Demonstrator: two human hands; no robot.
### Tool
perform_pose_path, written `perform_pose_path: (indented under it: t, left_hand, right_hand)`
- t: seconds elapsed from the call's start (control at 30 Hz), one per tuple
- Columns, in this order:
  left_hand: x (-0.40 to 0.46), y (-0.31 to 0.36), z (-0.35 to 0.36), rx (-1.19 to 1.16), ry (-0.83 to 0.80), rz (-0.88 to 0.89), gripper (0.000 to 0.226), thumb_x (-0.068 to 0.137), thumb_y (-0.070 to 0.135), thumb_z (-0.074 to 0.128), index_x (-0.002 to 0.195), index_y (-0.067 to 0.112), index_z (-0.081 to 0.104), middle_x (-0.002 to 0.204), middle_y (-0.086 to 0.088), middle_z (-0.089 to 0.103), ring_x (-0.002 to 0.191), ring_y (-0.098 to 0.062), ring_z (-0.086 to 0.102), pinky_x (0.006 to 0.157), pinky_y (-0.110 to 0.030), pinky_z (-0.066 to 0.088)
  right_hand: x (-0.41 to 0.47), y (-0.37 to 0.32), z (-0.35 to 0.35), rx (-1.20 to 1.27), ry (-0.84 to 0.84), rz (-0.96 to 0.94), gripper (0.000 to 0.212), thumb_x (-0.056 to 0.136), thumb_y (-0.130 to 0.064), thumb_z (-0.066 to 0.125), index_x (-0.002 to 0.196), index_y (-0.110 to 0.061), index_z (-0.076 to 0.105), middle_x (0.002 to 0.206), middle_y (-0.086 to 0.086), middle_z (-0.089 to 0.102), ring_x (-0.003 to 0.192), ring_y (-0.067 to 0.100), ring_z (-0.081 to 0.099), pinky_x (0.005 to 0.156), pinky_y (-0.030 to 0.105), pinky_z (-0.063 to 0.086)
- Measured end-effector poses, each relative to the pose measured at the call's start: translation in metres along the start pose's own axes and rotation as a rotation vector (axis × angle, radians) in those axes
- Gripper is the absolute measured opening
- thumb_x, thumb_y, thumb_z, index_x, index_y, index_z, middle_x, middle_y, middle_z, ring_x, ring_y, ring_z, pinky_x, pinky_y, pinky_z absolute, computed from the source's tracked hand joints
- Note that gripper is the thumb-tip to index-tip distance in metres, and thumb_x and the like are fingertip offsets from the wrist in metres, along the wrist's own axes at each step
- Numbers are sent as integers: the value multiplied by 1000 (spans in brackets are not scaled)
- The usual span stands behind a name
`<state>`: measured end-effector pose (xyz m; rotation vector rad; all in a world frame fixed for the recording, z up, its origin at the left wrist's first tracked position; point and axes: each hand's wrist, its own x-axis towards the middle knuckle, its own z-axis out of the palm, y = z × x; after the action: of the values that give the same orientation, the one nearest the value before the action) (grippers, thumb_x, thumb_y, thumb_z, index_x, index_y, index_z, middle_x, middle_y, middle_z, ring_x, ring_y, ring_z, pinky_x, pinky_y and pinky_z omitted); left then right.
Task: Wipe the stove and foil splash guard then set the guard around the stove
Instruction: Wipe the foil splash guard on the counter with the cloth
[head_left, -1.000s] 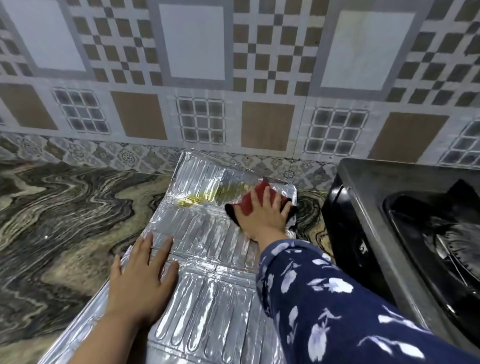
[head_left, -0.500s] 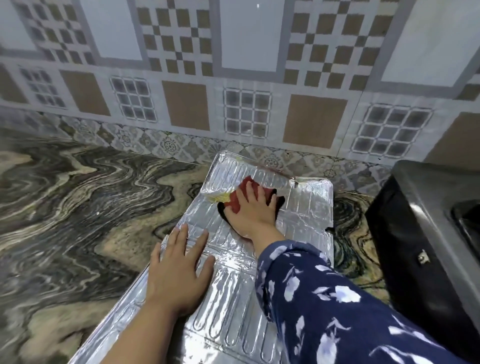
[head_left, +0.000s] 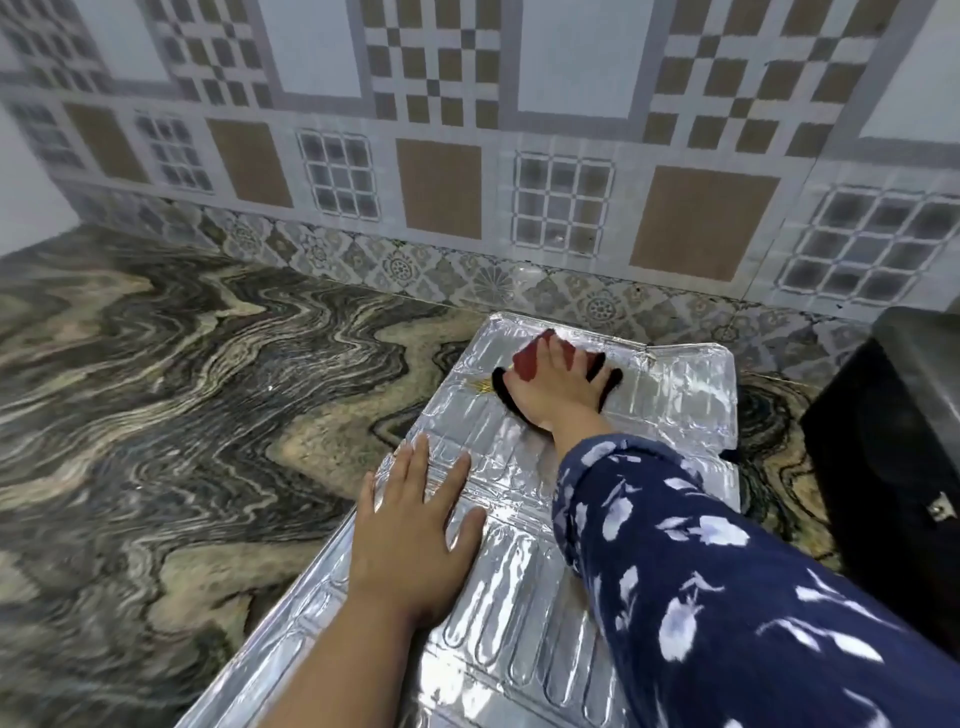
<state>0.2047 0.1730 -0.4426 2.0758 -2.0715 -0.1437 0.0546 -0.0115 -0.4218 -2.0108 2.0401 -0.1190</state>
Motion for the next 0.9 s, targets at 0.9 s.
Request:
perform_pose_path:
  t: [0.9]
  left_hand:
    - [0, 2, -3, -2, -9, -28, 76, 87, 65, 8, 151, 28, -10, 157, 9, -21, 144, -8, -21, 117, -43, -14]
  right_hand:
    - [17, -7, -2, -75, -36, -152, 84, 85, -74, 18, 153, -27, 0, 162, -7, -6, 148, 24, -8, 115, 59, -8]
